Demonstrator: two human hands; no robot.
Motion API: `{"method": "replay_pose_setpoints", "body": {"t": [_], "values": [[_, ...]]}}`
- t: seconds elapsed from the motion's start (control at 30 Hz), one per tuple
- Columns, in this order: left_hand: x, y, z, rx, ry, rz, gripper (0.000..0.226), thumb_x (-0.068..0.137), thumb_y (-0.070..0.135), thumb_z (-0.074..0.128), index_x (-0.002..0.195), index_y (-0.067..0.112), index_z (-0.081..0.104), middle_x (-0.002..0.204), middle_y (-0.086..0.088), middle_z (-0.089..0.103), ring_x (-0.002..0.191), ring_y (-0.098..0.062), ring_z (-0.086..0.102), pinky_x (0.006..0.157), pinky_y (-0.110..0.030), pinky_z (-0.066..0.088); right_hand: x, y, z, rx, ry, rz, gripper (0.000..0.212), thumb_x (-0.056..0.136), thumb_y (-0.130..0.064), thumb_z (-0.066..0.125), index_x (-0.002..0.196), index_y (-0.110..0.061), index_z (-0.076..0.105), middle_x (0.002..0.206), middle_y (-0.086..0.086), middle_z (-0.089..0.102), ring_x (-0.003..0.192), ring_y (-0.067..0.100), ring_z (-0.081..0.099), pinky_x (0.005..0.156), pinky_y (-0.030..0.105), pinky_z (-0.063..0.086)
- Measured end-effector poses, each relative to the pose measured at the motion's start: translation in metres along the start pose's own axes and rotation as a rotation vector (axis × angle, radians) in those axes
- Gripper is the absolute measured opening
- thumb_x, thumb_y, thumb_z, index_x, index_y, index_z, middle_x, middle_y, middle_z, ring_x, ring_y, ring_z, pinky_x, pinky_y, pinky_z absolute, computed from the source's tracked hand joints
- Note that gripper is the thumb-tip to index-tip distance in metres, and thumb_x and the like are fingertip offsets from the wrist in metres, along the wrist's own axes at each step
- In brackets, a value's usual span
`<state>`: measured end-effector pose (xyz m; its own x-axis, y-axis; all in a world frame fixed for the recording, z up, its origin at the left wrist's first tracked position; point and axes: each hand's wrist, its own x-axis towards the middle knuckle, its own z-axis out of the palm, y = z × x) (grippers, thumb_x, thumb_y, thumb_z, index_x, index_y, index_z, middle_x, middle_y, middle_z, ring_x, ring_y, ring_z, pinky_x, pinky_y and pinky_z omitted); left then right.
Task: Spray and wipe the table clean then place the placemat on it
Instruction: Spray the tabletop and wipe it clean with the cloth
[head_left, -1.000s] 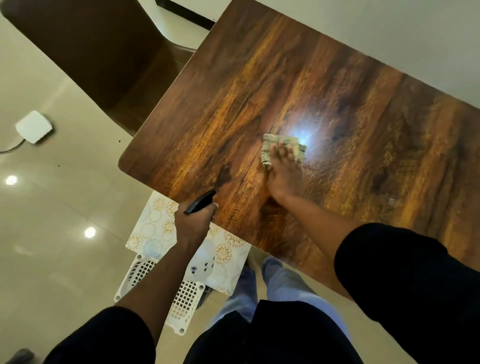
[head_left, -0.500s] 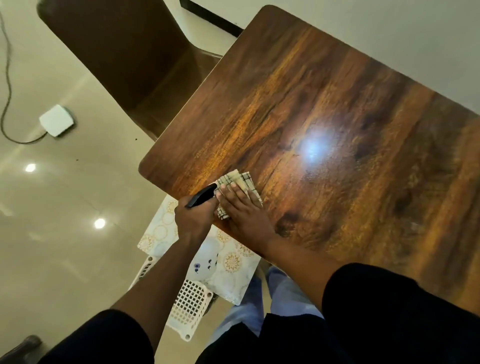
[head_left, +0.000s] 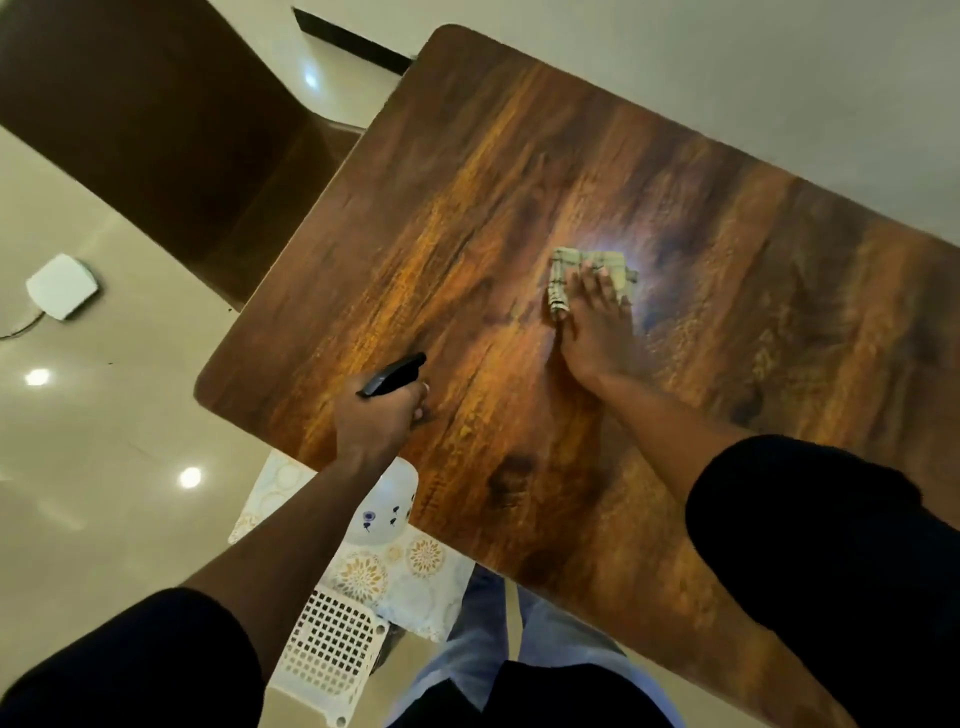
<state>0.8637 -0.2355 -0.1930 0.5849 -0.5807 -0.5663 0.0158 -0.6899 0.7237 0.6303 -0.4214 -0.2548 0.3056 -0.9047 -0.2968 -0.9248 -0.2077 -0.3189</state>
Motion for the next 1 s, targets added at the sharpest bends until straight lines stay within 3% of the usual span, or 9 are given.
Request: {"method": "replay_pose_setpoints", "body": {"t": [0.1, 0.2, 0.33, 0.43, 0.57, 0.63, 0.73, 0.87, 1.0], "values": [[-0.003, 0.006, 0.019, 0.034, -0.034, 0.016, 0.052, 0.072, 0.044, 0.080, 0.109, 0.008, 0.077, 0.088, -0.014, 0.078, 0.073, -0.028, 0.074, 0.053, -0.027, 0.051, -0.020, 0.065, -0.017, 0.004, 0.058, 0.239, 0.062, 0.109, -0.029, 0.036, 0.165, -0.027, 0.010, 0.173, -0.003, 0.003, 0.159, 0.019, -0.002, 0.127, 0.046, 0.005], [-0.006, 0.009, 0.035, 0.049, -0.053, 0.034, 0.069, 0.062, 0.051, 0.081, 0.114, 0.006, 0.074, 0.094, -0.017, 0.077, 0.074, -0.033, 0.071, 0.052, -0.030, 0.050, -0.062, 0.121, -0.021, 0.019, 0.134, 0.469, 0.064, 0.108, -0.030, 0.039, 0.165, -0.028, 0.012, 0.173, -0.005, 0.004, 0.159, 0.021, 0.002, 0.125, 0.053, 0.002], [-0.025, 0.015, 0.052, 0.027, -0.090, 0.018, 0.048, 0.075, 0.031, 0.086, 0.112, 0.010, 0.062, 0.098, -0.017, 0.074, 0.078, -0.029, 0.067, 0.064, -0.038, 0.051, -0.113, 0.140, -0.016, 0.050, 0.132, 0.605, 0.065, 0.108, -0.028, 0.041, 0.165, -0.025, 0.011, 0.173, -0.004, -0.002, 0.159, 0.021, -0.004, 0.127, 0.053, 0.003], [-0.037, 0.010, 0.055, -0.006, -0.101, 0.013, 0.051, 0.068, 0.035, 0.086, 0.109, 0.019, 0.060, 0.102, -0.019, 0.074, 0.087, -0.032, 0.069, 0.071, -0.042, 0.053, -0.135, 0.110, -0.002, 0.050, 0.072, 0.520, 0.071, 0.107, -0.031, 0.041, 0.165, -0.028, 0.001, 0.172, -0.001, -0.006, 0.159, 0.024, -0.007, 0.126, 0.057, 0.003], [-0.040, -0.011, 0.048, 0.052, -0.105, 0.018, 0.068, 0.059, 0.051, 0.080, 0.114, 0.011, 0.073, 0.101, -0.021, 0.074, 0.082, -0.041, 0.069, 0.065, -0.038, 0.050, -0.165, 0.040, 0.031, 0.017, 0.020, 0.219, 0.069, 0.107, -0.042, 0.037, 0.164, -0.031, -0.002, 0.171, 0.000, -0.009, 0.158, 0.026, -0.012, 0.126, 0.058, -0.001], [-0.045, -0.018, 0.043, 0.053, -0.099, 0.030, 0.071, 0.058, 0.052, 0.079, 0.115, 0.011, 0.074, 0.098, -0.018, 0.075, 0.082, -0.037, 0.072, 0.064, -0.039, 0.052, -0.184, 0.004, 0.049, 0.029, -0.012, 0.018, 0.068, 0.107, -0.044, 0.038, 0.164, -0.032, 0.004, 0.171, -0.003, -0.010, 0.158, 0.026, -0.012, 0.126, 0.056, -0.006], [-0.052, -0.026, 0.042, 0.098, -0.116, 0.061, 0.068, 0.059, 0.053, 0.079, 0.109, 0.007, 0.075, 0.094, -0.020, 0.076, 0.073, -0.030, 0.067, 0.060, -0.039, 0.052, -0.211, -0.020, 0.076, 0.008, -0.040, -0.205, 0.065, 0.104, -0.035, 0.044, 0.164, -0.028, 0.019, 0.173, -0.004, 0.005, 0.160, 0.024, 0.000, 0.127, 0.055, 0.002], [-0.069, -0.030, 0.047, 0.137, -0.128, 0.072, 0.066, 0.056, 0.053, 0.077, 0.105, 0.009, 0.076, 0.091, -0.015, 0.077, 0.078, -0.031, 0.072, 0.063, -0.038, 0.052, -0.212, 0.001, 0.071, -0.034, -0.028, -0.213, 0.065, 0.106, -0.025, 0.043, 0.165, -0.027, 0.016, 0.172, -0.005, 0.007, 0.159, 0.019, 0.000, 0.128, 0.050, 0.004], [-0.090, -0.029, 0.064, 0.140, -0.159, 0.098, 0.064, 0.062, 0.052, 0.079, 0.105, 0.006, 0.073, 0.095, -0.016, 0.076, 0.089, -0.034, 0.073, 0.069, -0.036, 0.052, -0.203, 0.064, 0.047, -0.022, 0.048, 0.086, 0.067, 0.108, -0.021, 0.041, 0.164, -0.029, 0.005, 0.172, -0.003, -0.003, 0.157, 0.019, -0.010, 0.127, 0.054, 0.003]]}}
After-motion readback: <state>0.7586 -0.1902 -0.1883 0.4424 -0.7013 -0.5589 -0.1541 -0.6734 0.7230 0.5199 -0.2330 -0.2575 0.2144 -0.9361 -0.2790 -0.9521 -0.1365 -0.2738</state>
